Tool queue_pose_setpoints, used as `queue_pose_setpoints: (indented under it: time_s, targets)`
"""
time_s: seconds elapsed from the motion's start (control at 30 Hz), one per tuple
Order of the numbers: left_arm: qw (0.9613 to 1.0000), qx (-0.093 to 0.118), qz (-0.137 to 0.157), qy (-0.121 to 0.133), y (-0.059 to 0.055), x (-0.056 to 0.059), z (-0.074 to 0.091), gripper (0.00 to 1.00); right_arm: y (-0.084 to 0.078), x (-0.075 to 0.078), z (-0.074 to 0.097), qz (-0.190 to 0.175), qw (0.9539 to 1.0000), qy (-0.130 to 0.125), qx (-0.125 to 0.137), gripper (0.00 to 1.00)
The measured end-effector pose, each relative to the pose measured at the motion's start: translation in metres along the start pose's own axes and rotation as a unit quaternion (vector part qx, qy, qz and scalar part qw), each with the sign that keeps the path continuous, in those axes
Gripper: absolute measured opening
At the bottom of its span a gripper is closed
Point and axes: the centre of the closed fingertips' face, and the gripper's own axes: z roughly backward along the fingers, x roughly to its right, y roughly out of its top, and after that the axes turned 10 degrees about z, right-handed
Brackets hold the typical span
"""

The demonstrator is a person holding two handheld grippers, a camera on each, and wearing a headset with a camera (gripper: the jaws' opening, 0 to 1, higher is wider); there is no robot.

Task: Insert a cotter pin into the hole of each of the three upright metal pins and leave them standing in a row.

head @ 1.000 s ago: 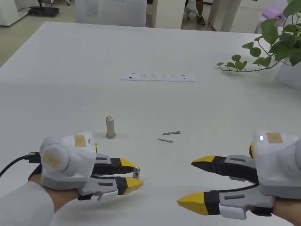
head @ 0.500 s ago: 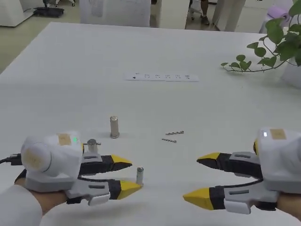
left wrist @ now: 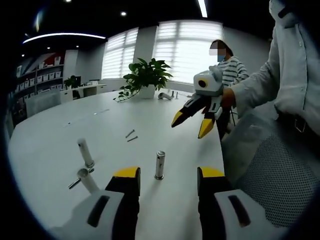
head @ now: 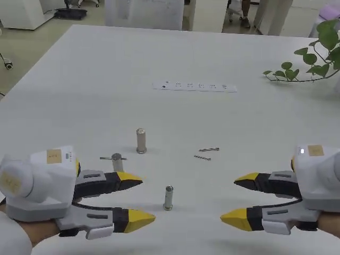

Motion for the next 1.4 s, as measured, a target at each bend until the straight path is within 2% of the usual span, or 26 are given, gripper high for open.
queue_pose_setpoints:
  time_s: [0.17, 0.27, 0.43, 0.57, 0.67, 0.73, 0.9, 1.1, 1.4]
  targets:
    - [0.9998, 0.015, 0.014, 0.006, 0.004, 0.002, 0.010, 0.50, -0.002, 0.014, -0.005, 0.014, 0.9996, -0.004, -0.025, 0.51]
    - [0.9995, 0.023, 0.018, 0.010, 0.005, 0.003, 0.016, 0.52, 0.001, 0.024, -0.009, 0.017, 0.9994, -0.006, -0.030, 0.48]
    - [0.9984, 0.039, 0.032, 0.023, 0.008, -0.002, 0.022, 0.55, 0.000, 0.053, -0.018, 0.030, 0.9976, -0.010, -0.062, 0.45]
    - [0.9984, 0.040, 0.027, 0.028, 0.006, -0.003, 0.027, 0.56, 0.002, 0.068, -0.024, 0.039, 0.9958, -0.013, -0.082, 0.43]
    - [0.9978, 0.046, 0.035, 0.031, 0.007, -0.005, 0.031, 0.59, 0.004, 0.079, -0.030, 0.048, 0.9939, -0.013, -0.099, 0.41]
    - [0.9975, 0.051, 0.037, 0.032, 0.007, -0.006, 0.032, 0.61, 0.004, 0.083, -0.034, 0.051, 0.9930, -0.011, -0.106, 0.39]
    - [0.9976, 0.044, 0.040, 0.037, 0.001, -0.008, 0.036, 0.62, 0.003, 0.093, -0.045, 0.066, 0.9888, 0.002, -0.134, 0.32]
    - [0.9973, 0.044, 0.046, 0.038, -0.001, -0.006, 0.037, 0.66, 0.001, 0.100, -0.058, 0.074, 0.9849, 0.016, -0.156, 0.27]
    - [0.9972, 0.036, 0.050, 0.042, -0.008, -0.004, 0.039, 0.67, 0.000, 0.108, -0.071, 0.084, 0.9808, 0.031, -0.173, 0.23]
